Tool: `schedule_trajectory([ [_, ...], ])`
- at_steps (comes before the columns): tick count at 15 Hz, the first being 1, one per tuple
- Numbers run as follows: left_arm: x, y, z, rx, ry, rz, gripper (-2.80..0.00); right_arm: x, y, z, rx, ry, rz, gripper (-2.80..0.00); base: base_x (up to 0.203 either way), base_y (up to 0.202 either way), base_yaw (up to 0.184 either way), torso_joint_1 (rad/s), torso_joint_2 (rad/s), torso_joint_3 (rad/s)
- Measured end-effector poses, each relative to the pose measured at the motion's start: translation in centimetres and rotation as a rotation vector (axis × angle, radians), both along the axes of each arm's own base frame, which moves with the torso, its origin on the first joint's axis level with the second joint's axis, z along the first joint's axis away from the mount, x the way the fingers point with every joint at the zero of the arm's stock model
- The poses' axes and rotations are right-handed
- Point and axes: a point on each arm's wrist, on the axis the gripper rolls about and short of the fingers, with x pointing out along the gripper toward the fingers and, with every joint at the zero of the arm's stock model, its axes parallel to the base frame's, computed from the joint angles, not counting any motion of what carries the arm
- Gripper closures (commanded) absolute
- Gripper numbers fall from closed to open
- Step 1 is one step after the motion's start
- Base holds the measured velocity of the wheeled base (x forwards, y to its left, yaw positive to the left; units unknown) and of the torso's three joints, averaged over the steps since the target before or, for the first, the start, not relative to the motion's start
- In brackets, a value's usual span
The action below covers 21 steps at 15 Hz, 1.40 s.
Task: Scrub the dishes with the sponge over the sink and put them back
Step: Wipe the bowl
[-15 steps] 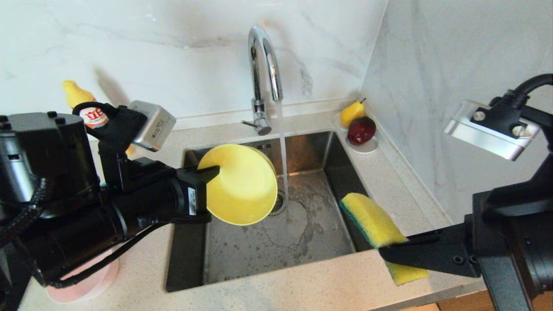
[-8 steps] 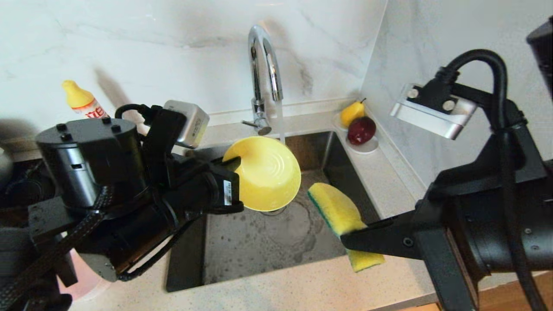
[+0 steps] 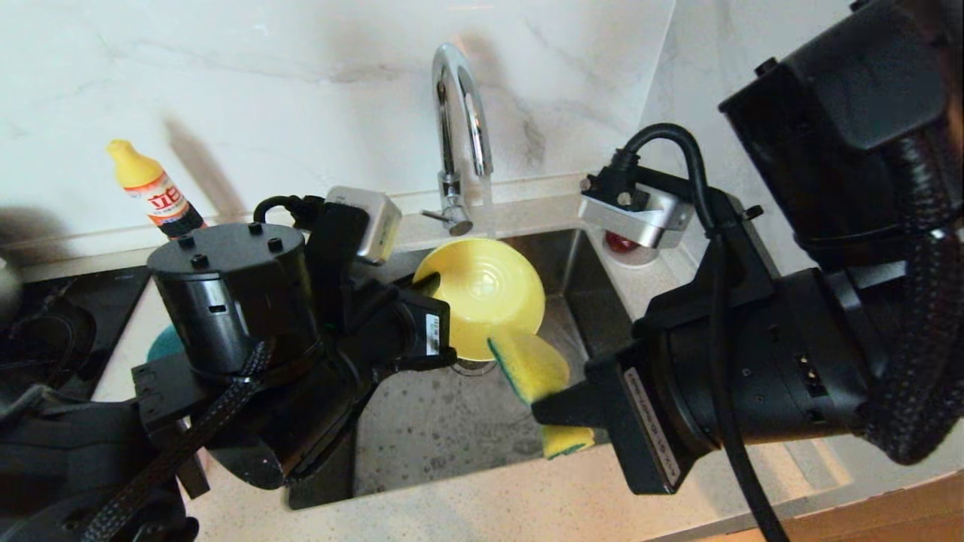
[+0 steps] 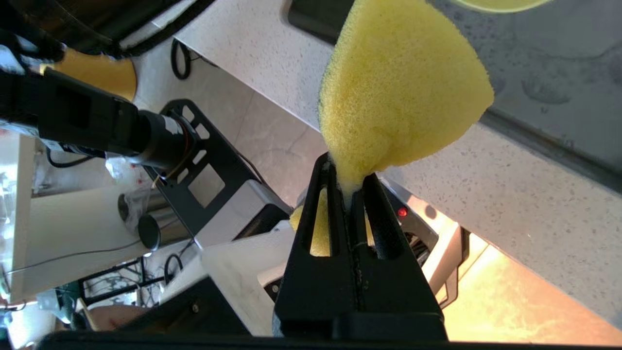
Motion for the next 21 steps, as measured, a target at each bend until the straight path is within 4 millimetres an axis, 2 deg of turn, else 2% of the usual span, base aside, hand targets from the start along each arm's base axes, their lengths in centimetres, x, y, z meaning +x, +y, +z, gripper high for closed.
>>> schedule_trajectory([
  [10,-1.2,-0.5,-0.1,-0.006,0.003,-0.043,0.00,4.4,2.9,-0.5,0.019,0.024,-0.091,0.00,0.000,0.000,0.000,0.000,0.00,0.000],
  [17,-2.3,-0.3,-0.4,0.001,0.011,-0.068,0.00,6.6,2.7,0.3,0.034,0.015,-0.149,0.00,0.000,0.000,0.000,0.000,0.00,0.000],
  [21,-2.7,-0.1,-0.8,0.008,0.020,-0.073,0.00,6.9,2.5,0.9,0.048,0.005,-0.158,0.00,0.000,0.000,0.000,0.000,0.00,0.000],
])
